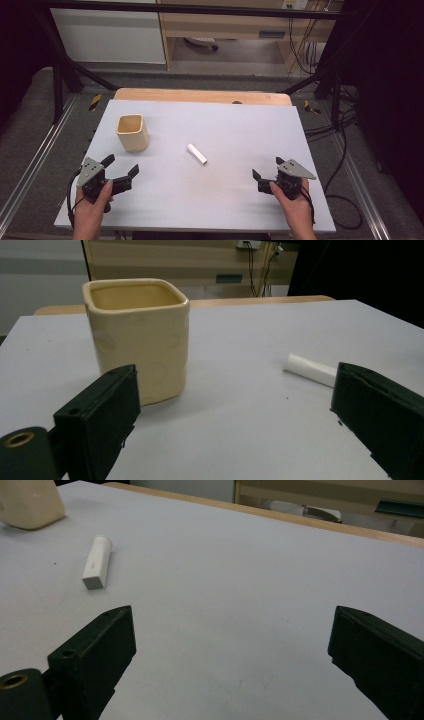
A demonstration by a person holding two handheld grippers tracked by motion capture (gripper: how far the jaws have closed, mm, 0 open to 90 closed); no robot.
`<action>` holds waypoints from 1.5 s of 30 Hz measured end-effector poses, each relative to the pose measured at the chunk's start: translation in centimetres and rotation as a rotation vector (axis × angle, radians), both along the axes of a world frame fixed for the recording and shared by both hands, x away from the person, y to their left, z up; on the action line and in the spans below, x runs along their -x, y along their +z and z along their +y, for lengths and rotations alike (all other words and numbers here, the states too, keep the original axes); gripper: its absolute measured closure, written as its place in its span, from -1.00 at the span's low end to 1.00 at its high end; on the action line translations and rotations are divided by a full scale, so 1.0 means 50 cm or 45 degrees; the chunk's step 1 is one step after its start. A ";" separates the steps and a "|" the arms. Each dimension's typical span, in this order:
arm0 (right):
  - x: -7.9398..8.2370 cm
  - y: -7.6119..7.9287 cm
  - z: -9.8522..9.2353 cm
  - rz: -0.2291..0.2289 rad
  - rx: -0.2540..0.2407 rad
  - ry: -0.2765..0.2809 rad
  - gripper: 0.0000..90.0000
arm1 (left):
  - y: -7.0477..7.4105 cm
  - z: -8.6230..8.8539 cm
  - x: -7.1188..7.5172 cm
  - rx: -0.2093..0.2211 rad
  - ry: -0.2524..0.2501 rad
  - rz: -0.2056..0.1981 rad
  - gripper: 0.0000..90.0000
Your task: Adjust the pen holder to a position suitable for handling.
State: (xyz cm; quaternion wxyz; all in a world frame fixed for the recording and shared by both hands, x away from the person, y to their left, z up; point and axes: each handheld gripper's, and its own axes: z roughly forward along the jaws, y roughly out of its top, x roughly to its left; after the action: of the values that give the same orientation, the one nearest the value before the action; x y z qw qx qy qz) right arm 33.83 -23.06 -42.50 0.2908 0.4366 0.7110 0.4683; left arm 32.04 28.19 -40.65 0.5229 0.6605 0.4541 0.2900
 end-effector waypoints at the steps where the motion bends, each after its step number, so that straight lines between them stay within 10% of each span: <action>1: 0.000 0.000 0.000 -0.001 0.001 0.001 -0.84 | 0.000 0.000 0.001 -0.003 0.001 0.004 -0.87; 35: 0.031 0.038 0.085 -0.015 0.077 0.160 -0.93 | -0.001 0.001 0.001 -0.014 0.006 0.003 -0.88; 45: -0.008 0.077 0.145 -0.012 0.121 0.245 -0.91 | -0.002 0.000 0.001 -0.018 0.005 0.010 -0.88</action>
State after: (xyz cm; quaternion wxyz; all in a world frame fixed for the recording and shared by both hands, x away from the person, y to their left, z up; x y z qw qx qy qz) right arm 34.21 -15.79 -38.64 0.2684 0.3497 0.7696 0.4619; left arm 31.99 28.17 -40.78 0.5157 0.6645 0.4555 0.2916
